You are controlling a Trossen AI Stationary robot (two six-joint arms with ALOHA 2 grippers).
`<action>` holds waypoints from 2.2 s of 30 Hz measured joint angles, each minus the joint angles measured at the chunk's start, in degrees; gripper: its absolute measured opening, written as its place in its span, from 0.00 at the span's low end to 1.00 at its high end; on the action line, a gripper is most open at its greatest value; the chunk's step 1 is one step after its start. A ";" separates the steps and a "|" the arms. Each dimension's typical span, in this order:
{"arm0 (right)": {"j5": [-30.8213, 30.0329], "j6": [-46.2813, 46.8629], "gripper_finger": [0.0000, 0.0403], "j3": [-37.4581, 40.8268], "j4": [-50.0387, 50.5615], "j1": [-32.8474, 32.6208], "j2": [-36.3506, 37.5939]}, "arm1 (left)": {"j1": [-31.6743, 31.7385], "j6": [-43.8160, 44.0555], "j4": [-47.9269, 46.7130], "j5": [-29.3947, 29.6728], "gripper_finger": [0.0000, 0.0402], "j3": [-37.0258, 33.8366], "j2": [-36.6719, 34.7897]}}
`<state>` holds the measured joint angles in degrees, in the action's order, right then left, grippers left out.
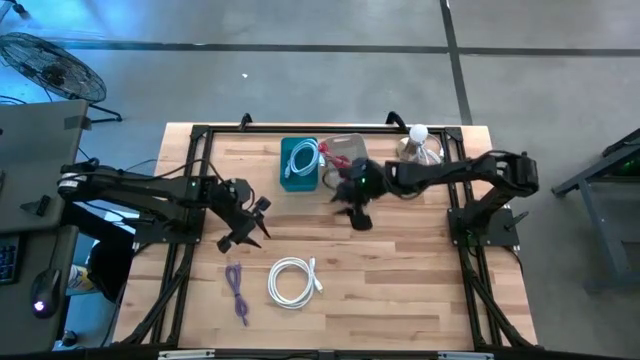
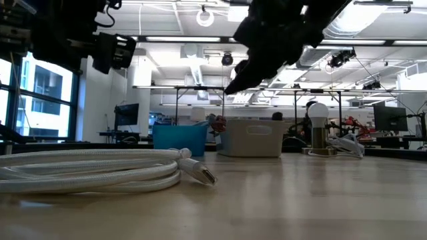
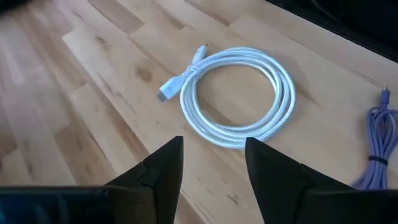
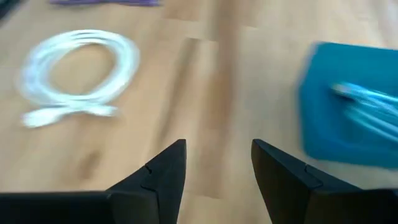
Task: Pick & Place USB Port
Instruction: Put the white HDMI cable into the blue bin
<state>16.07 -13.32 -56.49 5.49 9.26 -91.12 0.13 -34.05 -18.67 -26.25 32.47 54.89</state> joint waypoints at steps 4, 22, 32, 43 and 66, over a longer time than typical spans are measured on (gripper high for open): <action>-0.66 0.45 0.43 0.00 1.14 -6.39 0.01 | -0.19 -1.33 2.48 0.37 0.42 -0.21 0.00; -16.70 7.34 0.43 0.00 1.14 -19.30 0.01 | -0.19 -0.14 5.07 2.72 0.42 -0.35 0.50; -16.80 7.97 0.43 0.00 0.65 -21.99 0.01 | -7.98 14.68 8.71 8.95 0.42 -0.37 10.79; -17.61 9.90 0.43 1.18 -0.59 -25.61 0.04 | -12.17 24.79 19.00 10.68 0.58 -0.30 22.19; -22.16 9.44 0.42 1.18 -0.61 -29.15 0.04 | -12.14 42.07 23.62 9.49 0.61 -0.25 29.47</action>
<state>-6.09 -3.88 -55.31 4.88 -19.89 -91.09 -12.01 8.02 4.95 -16.76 32.21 84.36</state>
